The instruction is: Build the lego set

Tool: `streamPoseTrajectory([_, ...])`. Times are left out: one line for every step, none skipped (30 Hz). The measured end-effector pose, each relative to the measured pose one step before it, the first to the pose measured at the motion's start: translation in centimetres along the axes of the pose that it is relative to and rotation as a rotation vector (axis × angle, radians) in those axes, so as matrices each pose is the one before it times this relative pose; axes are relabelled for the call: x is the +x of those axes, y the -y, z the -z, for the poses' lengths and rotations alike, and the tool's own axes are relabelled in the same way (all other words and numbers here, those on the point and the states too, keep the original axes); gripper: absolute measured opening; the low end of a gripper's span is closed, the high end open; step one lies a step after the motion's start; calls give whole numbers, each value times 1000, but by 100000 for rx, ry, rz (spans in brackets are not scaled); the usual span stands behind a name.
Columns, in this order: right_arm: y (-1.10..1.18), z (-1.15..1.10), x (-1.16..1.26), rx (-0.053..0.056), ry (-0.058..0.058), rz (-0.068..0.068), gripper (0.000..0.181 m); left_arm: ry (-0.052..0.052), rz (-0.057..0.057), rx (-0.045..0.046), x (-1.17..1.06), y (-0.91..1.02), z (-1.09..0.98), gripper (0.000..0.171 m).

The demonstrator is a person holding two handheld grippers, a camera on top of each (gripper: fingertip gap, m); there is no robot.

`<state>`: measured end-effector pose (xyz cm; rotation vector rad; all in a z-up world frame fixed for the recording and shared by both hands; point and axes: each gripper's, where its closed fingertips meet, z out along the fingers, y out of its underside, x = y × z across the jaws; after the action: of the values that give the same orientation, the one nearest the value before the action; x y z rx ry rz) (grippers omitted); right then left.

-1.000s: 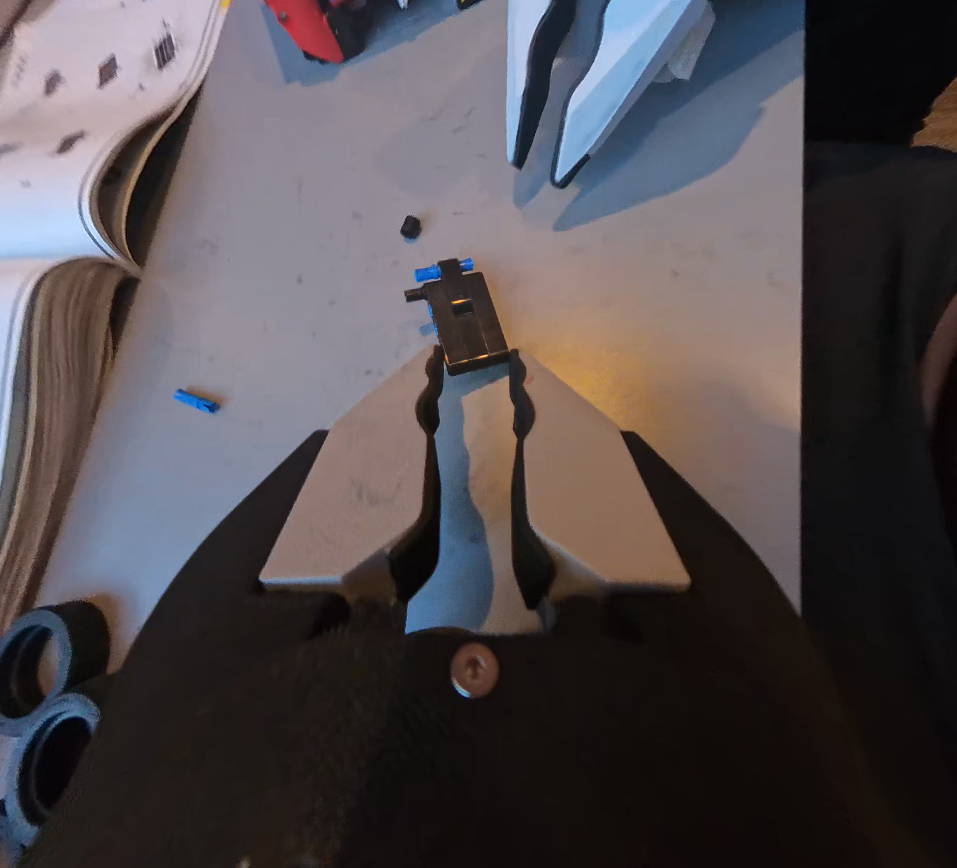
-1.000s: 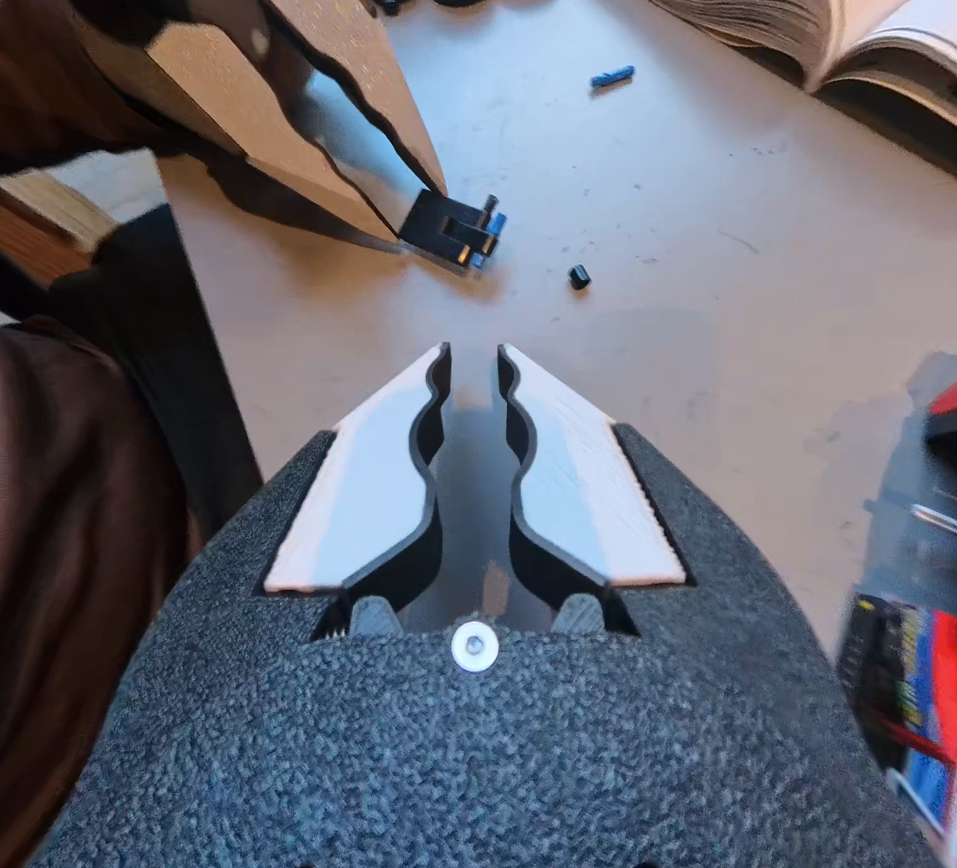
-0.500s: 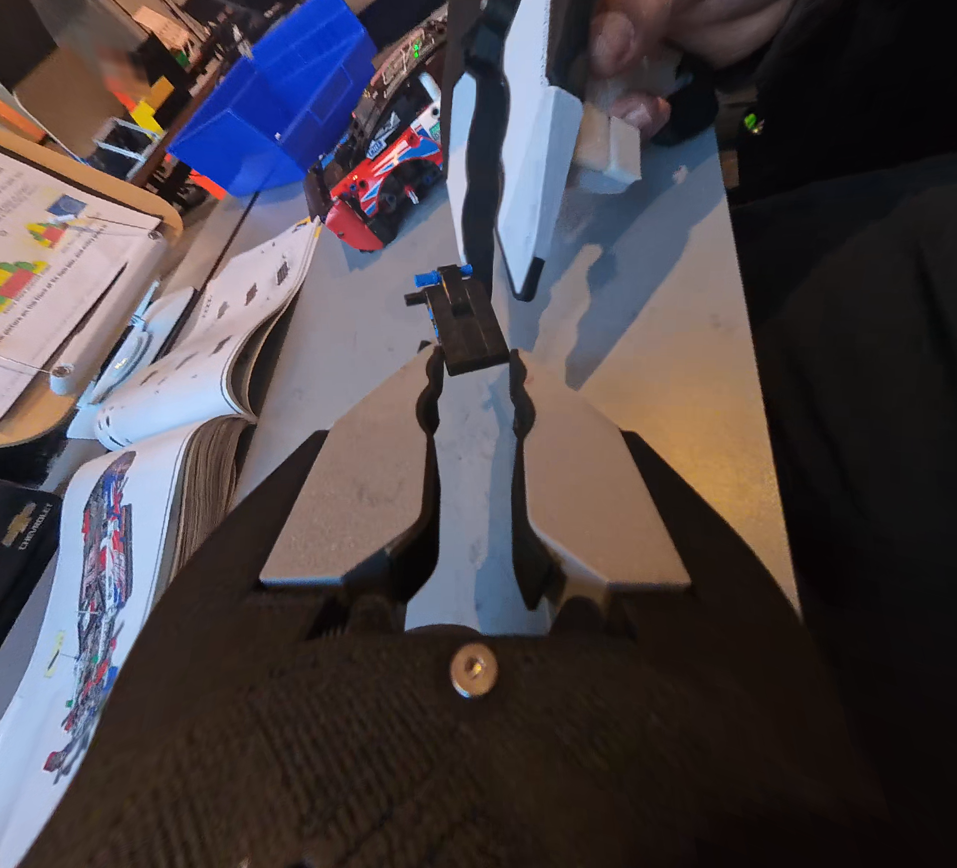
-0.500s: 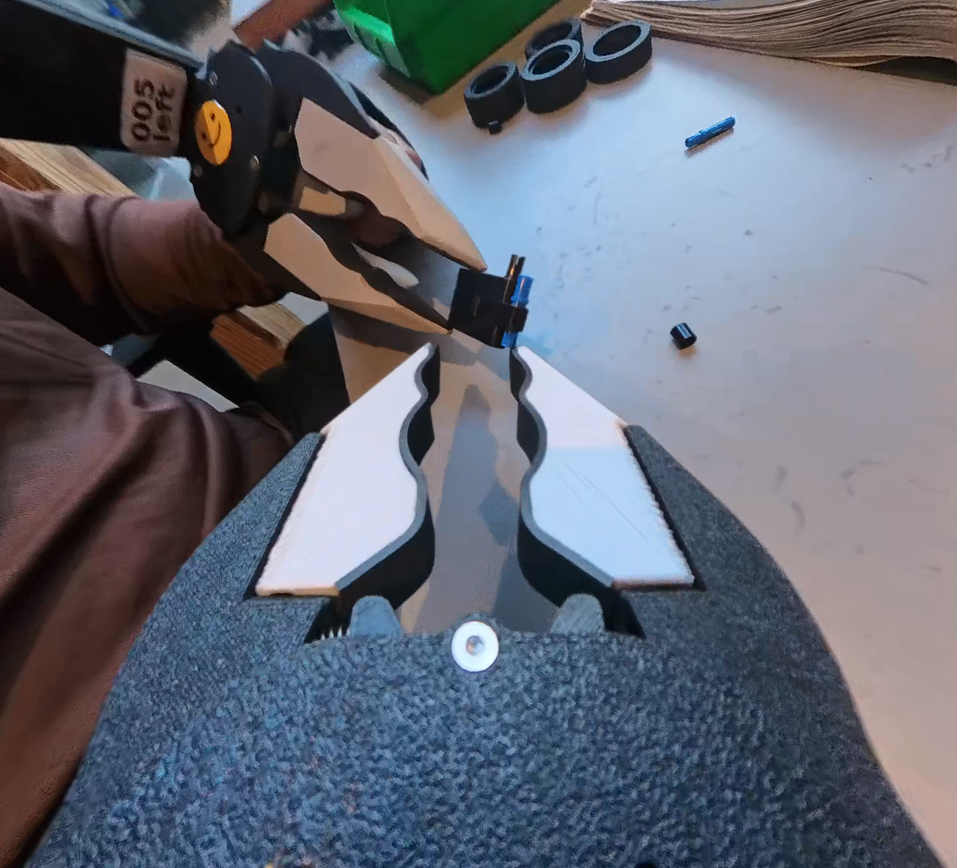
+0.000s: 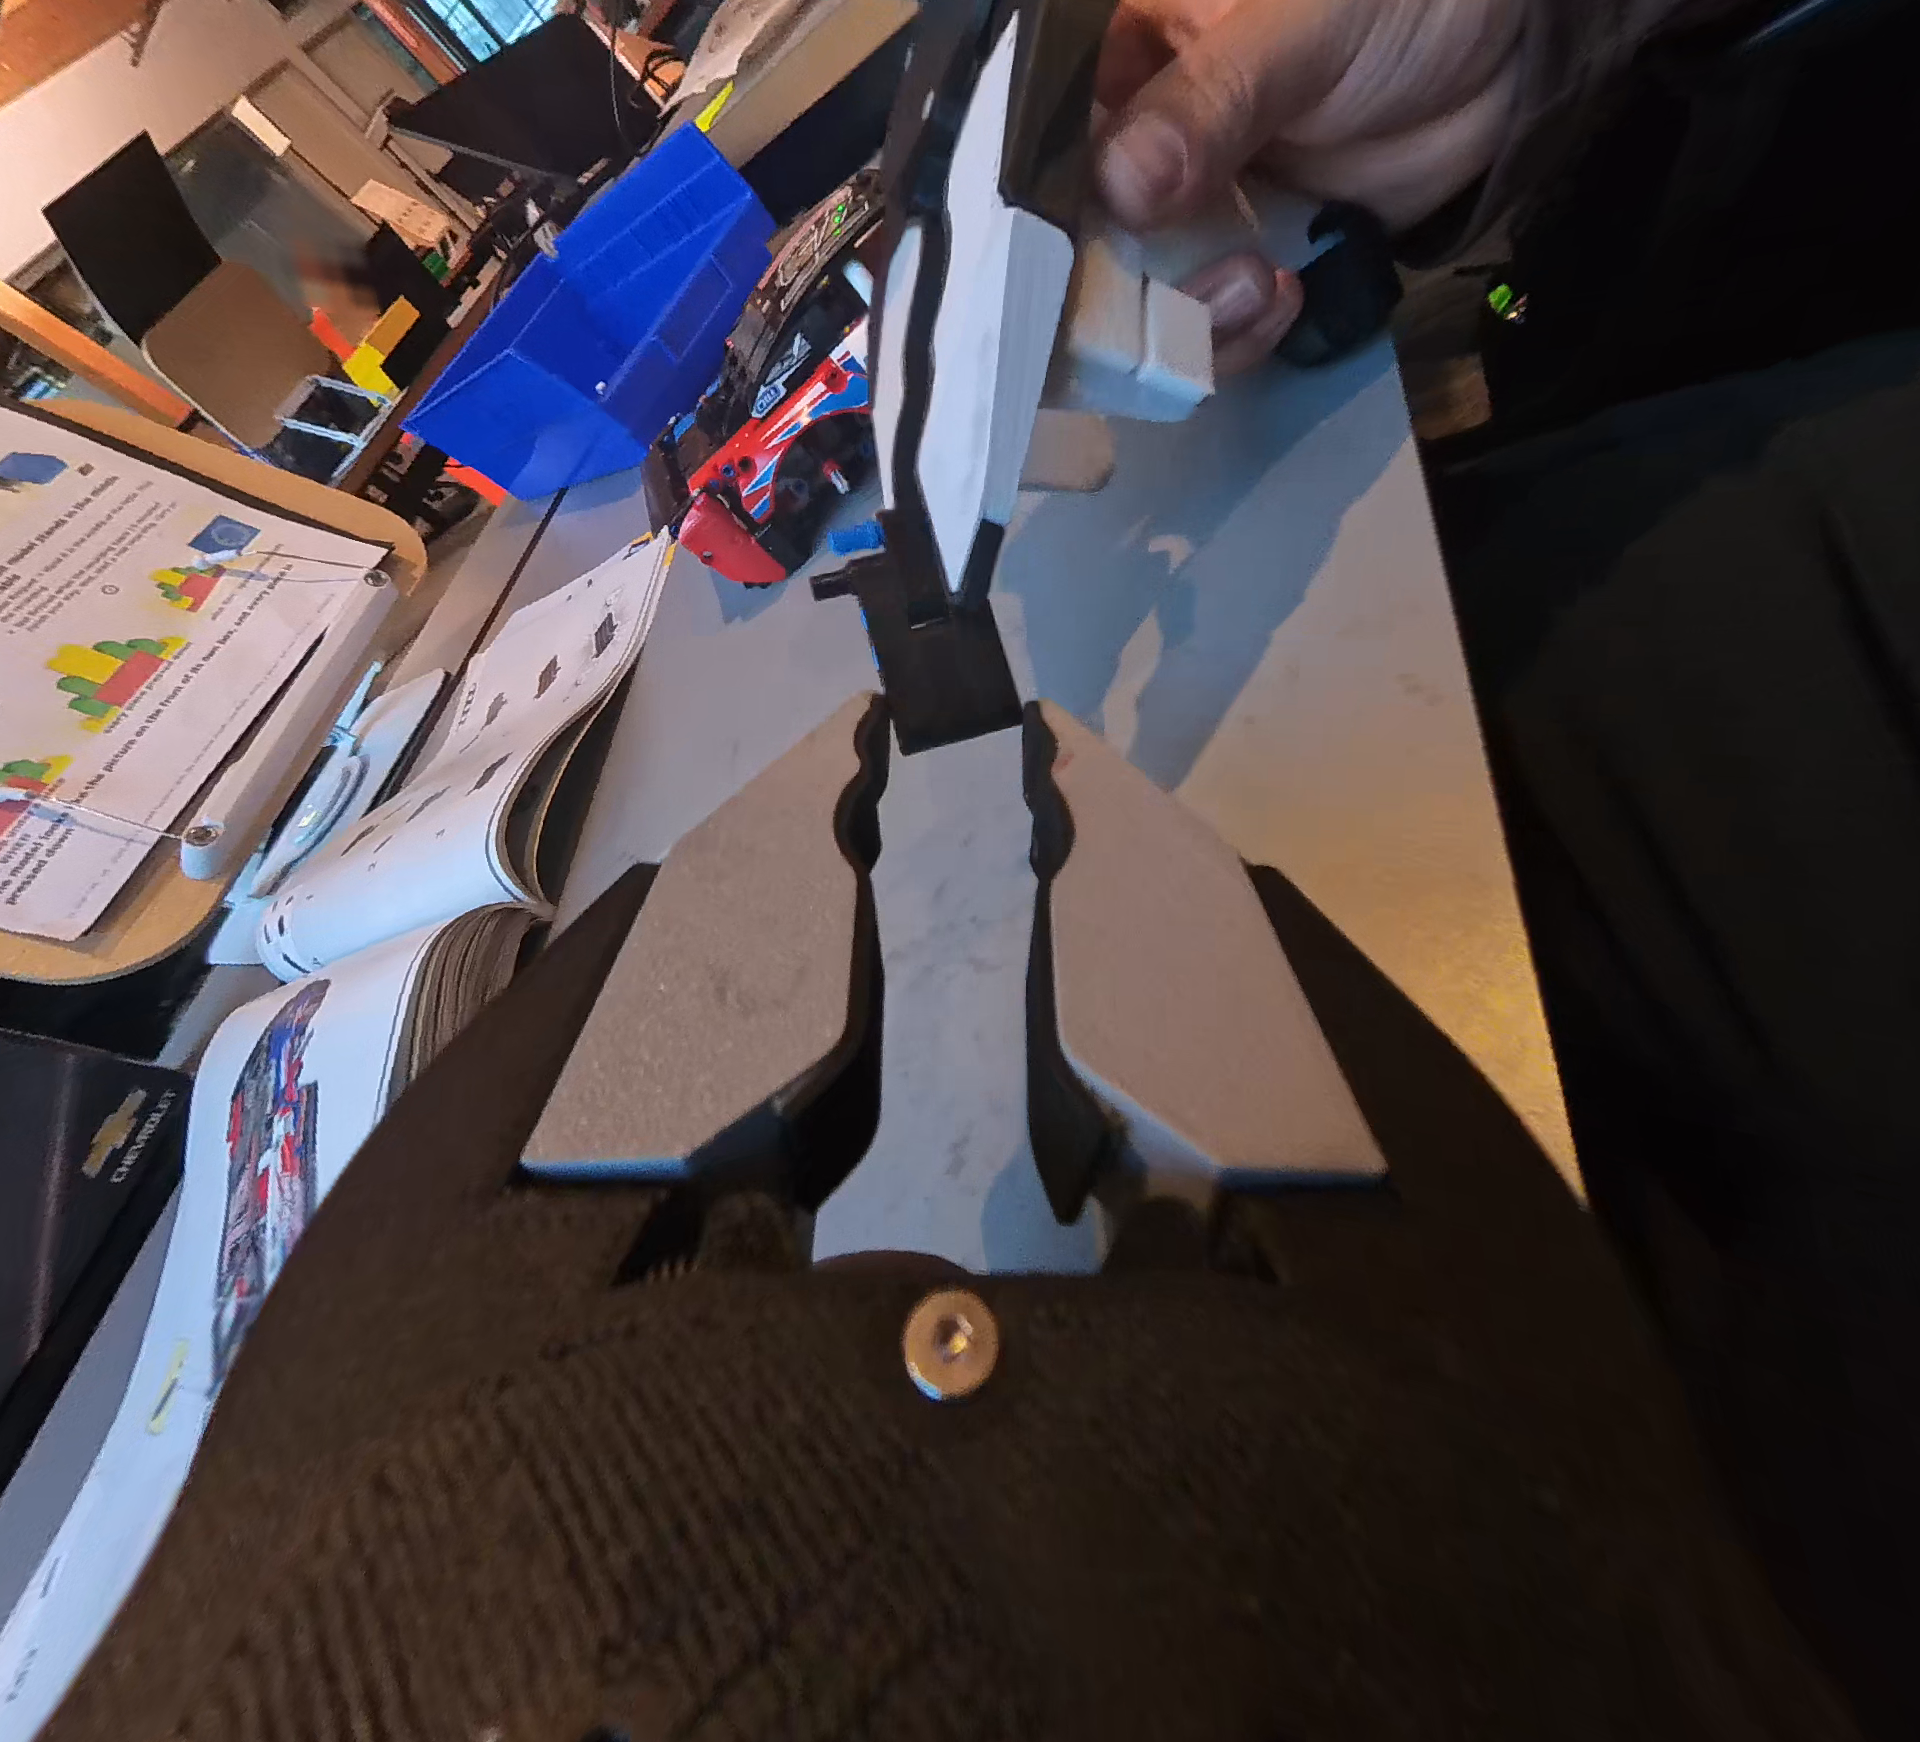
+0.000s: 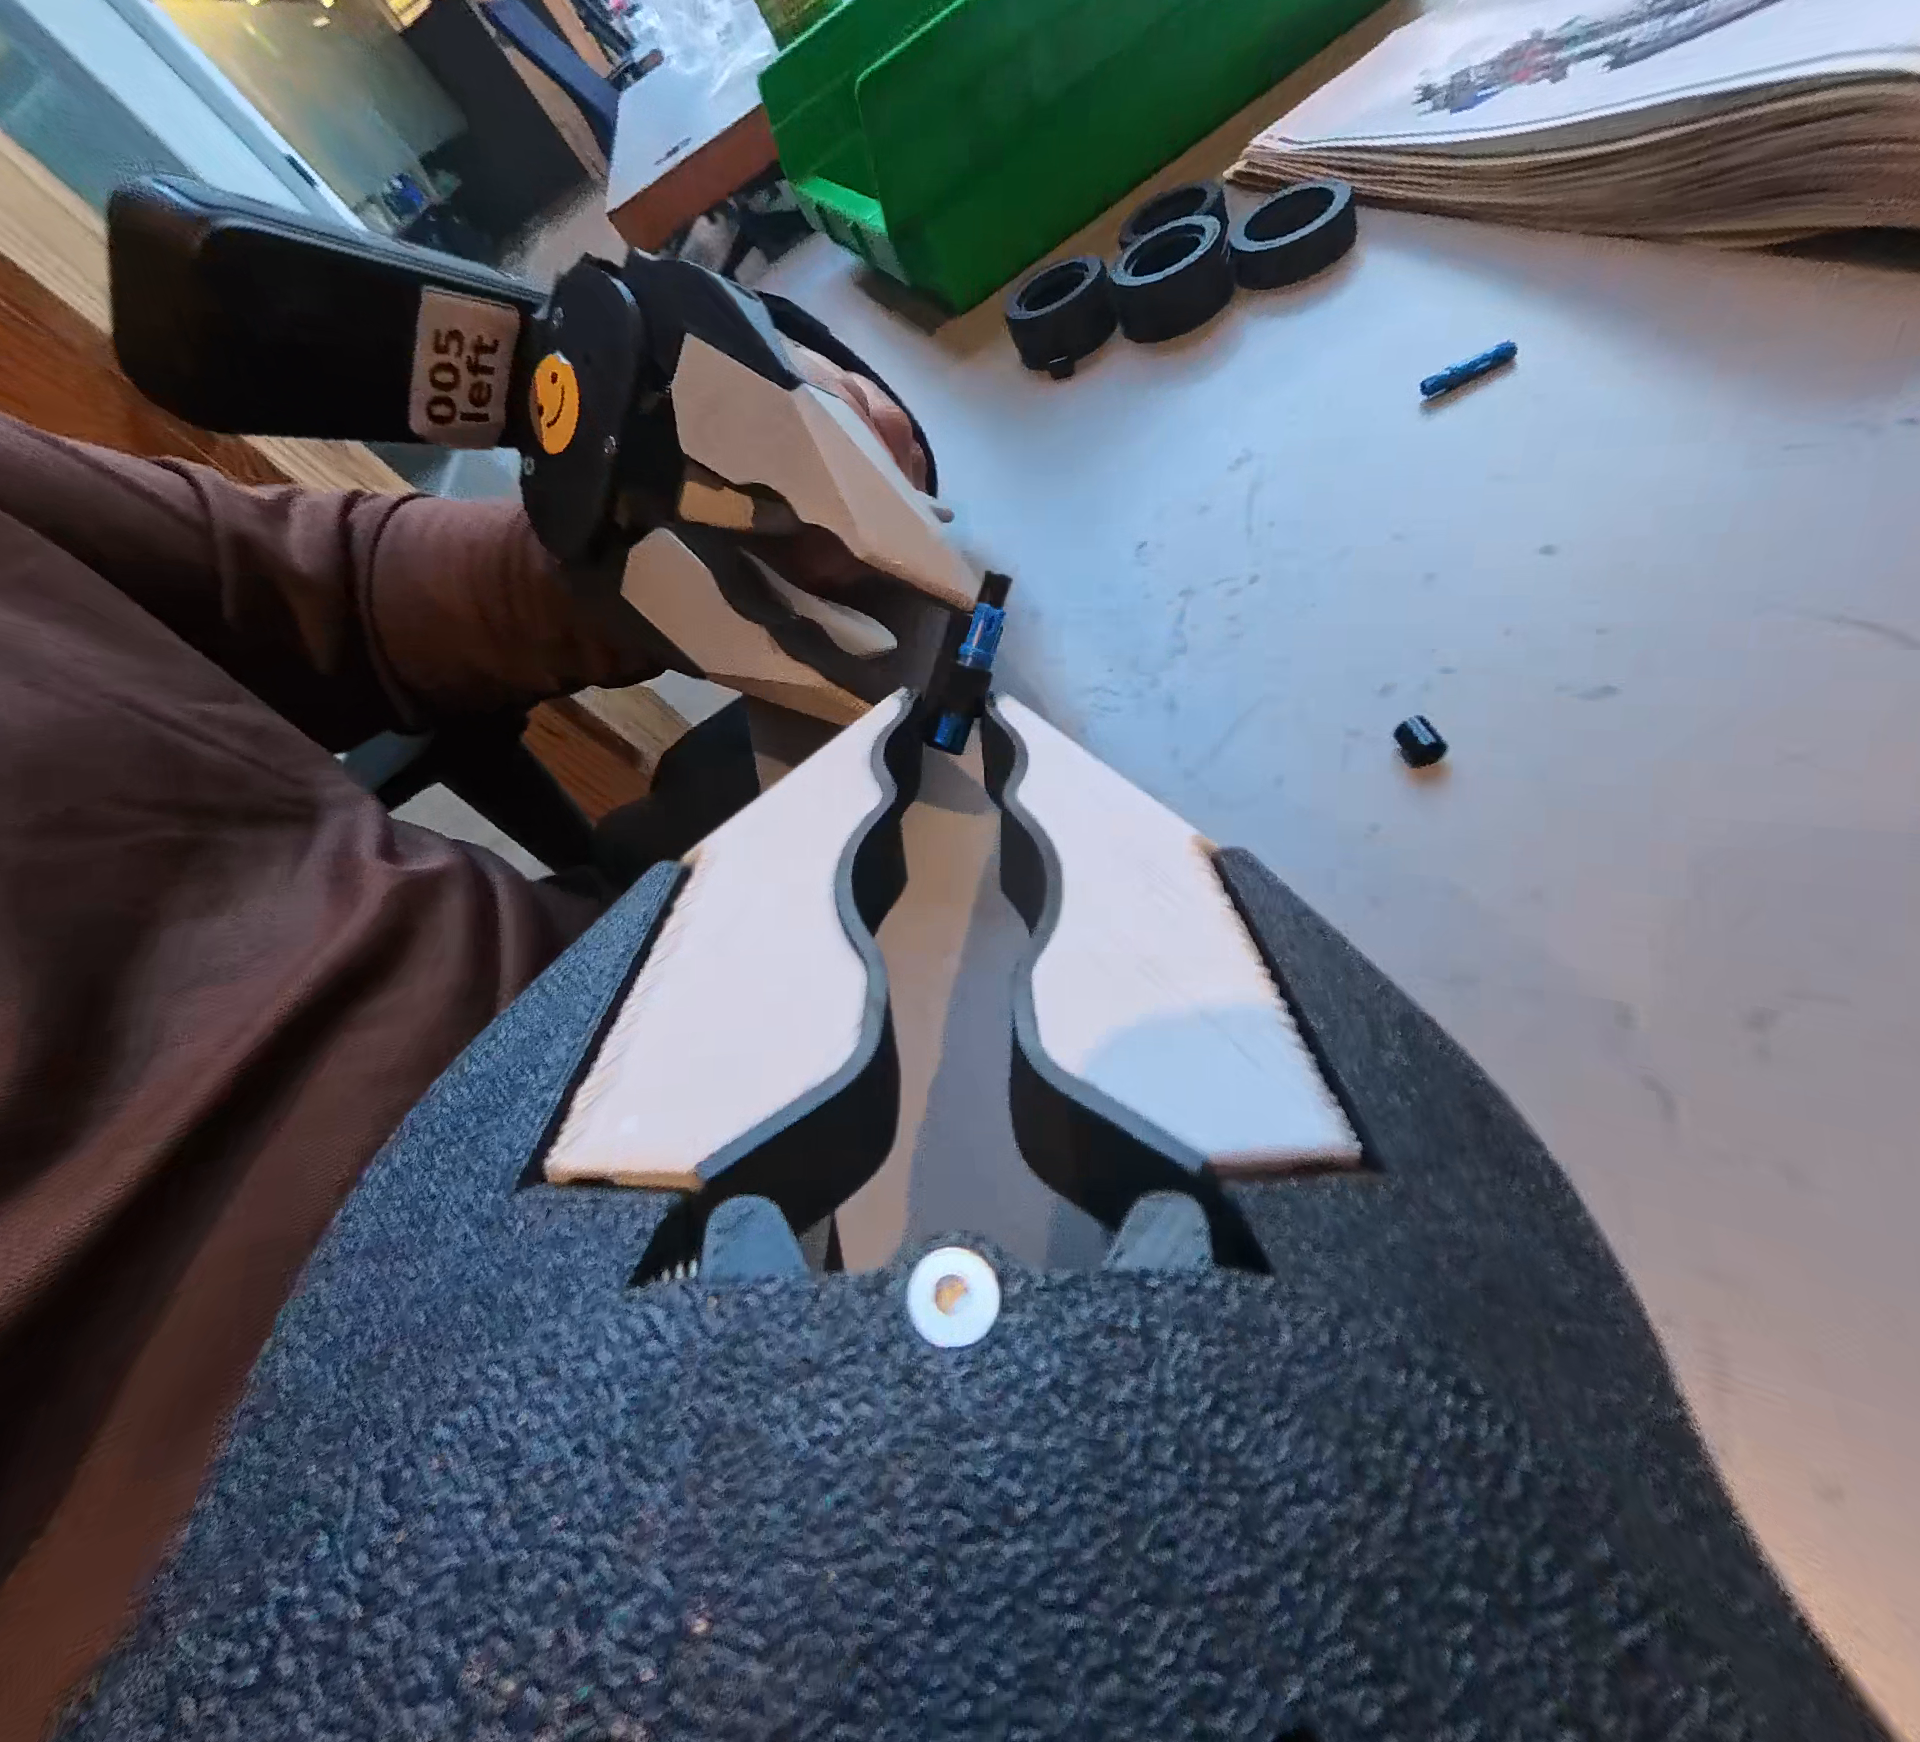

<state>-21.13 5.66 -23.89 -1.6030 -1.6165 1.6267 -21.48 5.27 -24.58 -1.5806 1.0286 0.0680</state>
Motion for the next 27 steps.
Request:
streamPoseTrajectory([20,5,-75,106,-1332,2474,10,650,-1002,-560,15,-61,-70,23])
streamPoseTrajectory([11,51,51,-87,-2388,3189,8,486,-917,-441,26,-62,-63,22])
streamPoseTrajectory([-13,139,328,-586,-4668,4747,7,-785,-1398,-978,222,-170,-69,4])
streamPoseTrajectory([-72,211,491,-1329,-6105,6281,7,-157,-1290,-965,131,-139,-115,4])
streamPoseTrajectory([-150,226,470,-2227,-6096,7228,7,-35,-998,-1251,111,-156,-118,5])
streamPoseTrajectory([-345,169,435,-3555,-6009,8043,7,63,-918,-1054,91,-116,-112,7])
streamPoseTrajectory([-649,53,478,-5375,-6602,9355,7,601,-676,-977,4,-114,-84,9])
streamPoseTrajectory([-919,-49,504,-7039,-7301,10808,7,418,-366,-723,-24,-97,-49,9])
streamPoseTrajectory([-1004,-121,384,-7399,-7143,11680,7,85,50,-270,-18,-40,-22,10])
streamPoseTrajectory([-805,-148,9,-6025,-5234,11426,7,58,436,61,-41,0,14,9])
streamPoseTrajectory([-442,-132,-350,-3431,-2988,9469,8,189,695,281,-100,17,38,9])
streamPoseTrajectory([-48,-67,-589,-645,-791,6566,11,71,766,351,-91,21,54,9])
streamPoseTrajectory([159,-27,-744,700,1530,3550,14,132,752,376,-95,33,48,9])
streamPoseTrajectory([219,-42,-838,1045,3526,986,19,78,610,447,-75,51,39,9])
streamPoseTrajectory([195,-21,-542,1133,2933,-1067,19,63,394,402,-53,46,43,9])
streamPoseTrajectory([193,60,-292,1476,2555,-1952,22,192,227,294,-42,31,36,8])
streamPoseTrajectory([211,129,-162,2016,2654,-2776,29,158,120,144,-44,8,22,8])
streamPoseTrajectory([208,194,45,2271,1978,-3695,32,32,18,-106,-15,-28,16,7])
streamPoseTrajectory([173,247,203,2344,1396,-3920,35,137,15,-228,-23,-40,-4,7])
streamPoseTrajectory([148,305,268,2436,1147,-3833,38,132,74,-29,-19,-5,-6,7])
streamPoseTrajectory([90,328,355,2178,603,-3909,40,175,40,-112,-32,-17,-9,7])
streamPoseTrajectory([-40,275,416,1447,183,-4093,42,290,31,-291,-42,-51,-24,6])
streamPoseTrajectory([-162,216,334,766,644,-4052,45,559,88,-571,-91,-91,-29,6])
streamPoseTrajectory([-204,167,240,474,921,-3664,47,596,328,-586,-108,-86,-35,6])
streamPoseTrajectory([-183,116,203,484,663,-3085,47,1126,605,-759,-200,-111,-57,6])
streamPoseTrajectory([-161,75,151,359,596,-2603,47,1254,913,-1010,-241,-166,-47,6])
streamPoseTrajectory([-135,12,85,-27,726,-2159,47,1324,1267,-1412,-307,-226,-64,6])
